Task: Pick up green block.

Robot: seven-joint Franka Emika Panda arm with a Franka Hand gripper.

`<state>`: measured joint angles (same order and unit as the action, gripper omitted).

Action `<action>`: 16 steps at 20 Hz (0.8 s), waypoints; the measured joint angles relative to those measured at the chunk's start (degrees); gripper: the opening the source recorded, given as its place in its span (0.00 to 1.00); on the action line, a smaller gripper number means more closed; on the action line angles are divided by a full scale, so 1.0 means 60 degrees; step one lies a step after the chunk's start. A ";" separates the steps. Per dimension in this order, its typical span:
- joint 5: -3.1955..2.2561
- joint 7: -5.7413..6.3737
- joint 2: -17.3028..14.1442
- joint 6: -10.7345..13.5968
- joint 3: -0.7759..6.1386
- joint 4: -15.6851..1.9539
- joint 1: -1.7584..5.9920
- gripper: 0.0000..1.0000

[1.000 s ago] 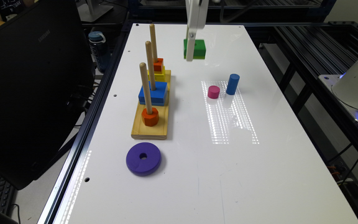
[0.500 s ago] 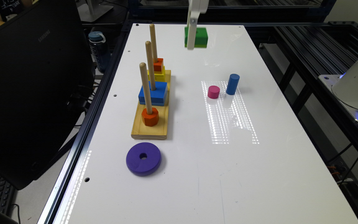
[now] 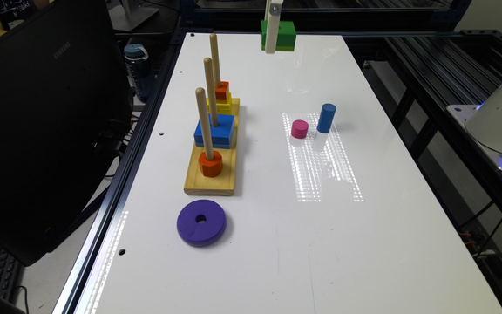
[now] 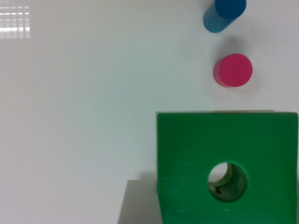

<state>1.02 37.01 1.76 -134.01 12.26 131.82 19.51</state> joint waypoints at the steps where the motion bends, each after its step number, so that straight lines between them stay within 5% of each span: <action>1: 0.0032 -0.0012 0.0137 0.0193 0.0001 -0.0051 -0.0001 0.00; 4: 0.0104 -0.0045 0.0291 0.0360 0.0000 -0.0060 -0.0001 0.00; 11: 0.0119 -0.0067 0.0258 0.0359 -0.0012 -0.0060 0.0012 0.00; 16: 0.0148 -0.0293 0.0257 0.0359 -0.0058 -0.0060 0.0152 0.00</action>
<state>1.91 35.25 3.31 -131.85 11.91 131.46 20.42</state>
